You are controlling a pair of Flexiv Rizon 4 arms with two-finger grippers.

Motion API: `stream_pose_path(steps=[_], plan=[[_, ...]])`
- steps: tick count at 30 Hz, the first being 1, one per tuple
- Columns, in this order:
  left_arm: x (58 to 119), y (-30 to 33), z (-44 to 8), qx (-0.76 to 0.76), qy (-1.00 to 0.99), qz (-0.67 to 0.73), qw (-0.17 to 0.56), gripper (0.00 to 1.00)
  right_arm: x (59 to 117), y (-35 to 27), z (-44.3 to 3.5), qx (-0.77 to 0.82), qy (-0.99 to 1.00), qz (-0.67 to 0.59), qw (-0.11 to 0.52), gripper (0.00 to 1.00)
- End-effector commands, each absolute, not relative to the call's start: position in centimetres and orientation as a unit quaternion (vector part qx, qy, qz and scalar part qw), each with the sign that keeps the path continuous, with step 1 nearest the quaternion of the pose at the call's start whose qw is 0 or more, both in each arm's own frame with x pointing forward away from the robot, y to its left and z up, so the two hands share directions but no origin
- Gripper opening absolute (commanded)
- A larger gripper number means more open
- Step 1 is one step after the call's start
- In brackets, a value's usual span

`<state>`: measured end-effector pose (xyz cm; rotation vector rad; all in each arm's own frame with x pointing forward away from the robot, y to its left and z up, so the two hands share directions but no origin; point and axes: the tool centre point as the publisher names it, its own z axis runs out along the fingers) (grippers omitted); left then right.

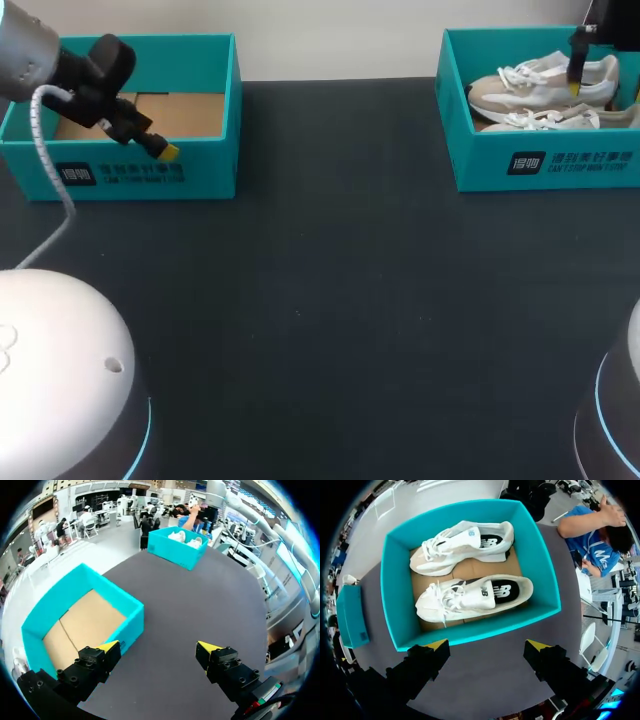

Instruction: Take the shoe out of the shoebox, open the shoe tongue, remove and reinsert the insole, then place the shoe into the shoebox

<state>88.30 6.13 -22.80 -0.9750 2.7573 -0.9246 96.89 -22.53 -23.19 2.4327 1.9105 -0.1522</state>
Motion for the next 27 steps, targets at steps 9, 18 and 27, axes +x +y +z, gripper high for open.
stream_pose_path(steps=[9,18,27], plan=[[87.5,6.6,-21.5,-0.553,0.812,-0.187,0.014,1.0,94.3,-23.7,-21.8,0.8,0.598,-0.037,0.02,1.0],[88.0,7.4,-20.9,-0.604,0.786,-0.127,-0.012,1.0,93.5,-24.4,-20.6,0.798,0.6,-0.048,0.029,1.0],[89.5,8.8,-20.2,-0.636,0.76,-0.13,-0.017,1.0,92.8,-25.5,-19.6,0.787,0.615,-0.032,0.047,1.0]])
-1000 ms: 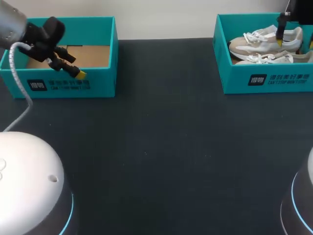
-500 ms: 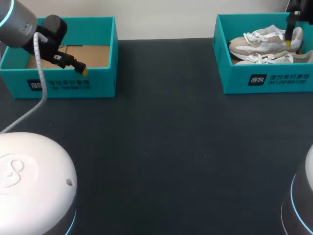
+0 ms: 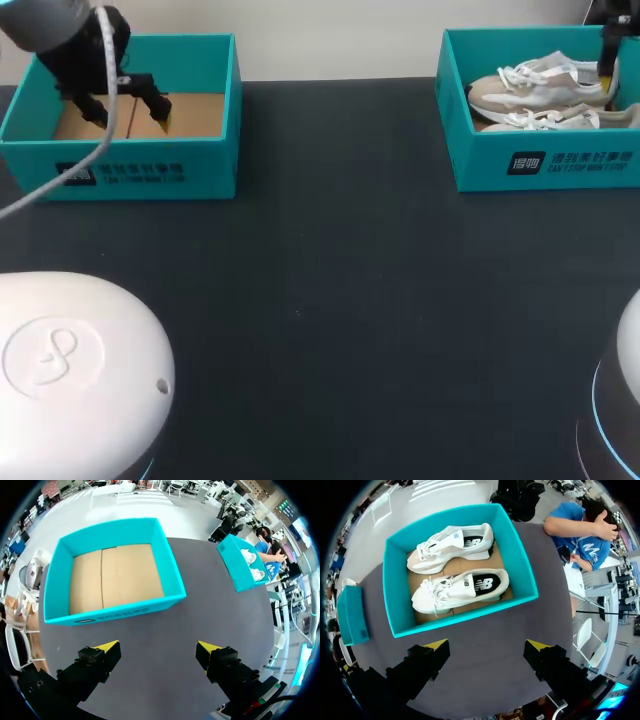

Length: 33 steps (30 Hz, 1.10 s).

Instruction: Take the shoe out of the shoebox, open the shoe tongue, remove and reinsert the insole, then place the shoe into the shoebox

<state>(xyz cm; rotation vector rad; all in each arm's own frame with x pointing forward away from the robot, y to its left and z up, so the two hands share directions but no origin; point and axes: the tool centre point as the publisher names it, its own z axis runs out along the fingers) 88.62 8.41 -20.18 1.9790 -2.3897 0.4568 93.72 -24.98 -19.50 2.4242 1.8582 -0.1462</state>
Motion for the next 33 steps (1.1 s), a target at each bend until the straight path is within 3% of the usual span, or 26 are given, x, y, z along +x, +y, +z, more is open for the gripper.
stream_pose_path(steps=[1,15,33], plan=[[89.6,9.0,-20.3,0.641,-0.756,0.13,0.019,1.0,92.8,-25.6,-19.6,0.783,0.62,-0.023,0.052,1.0],[91.4,10.5,-20.3,0.68,-0.728,0.089,0.007,1.0,93.0,-26.4,-20.9,0.771,0.636,-0.015,0.024,1.0],[90.7,11.5,-20.6,0.724,-0.687,0.06,0.009,1.0,94.1,-26.7,-18.1,0.74,0.67,-0.03,0.05,1.0]])
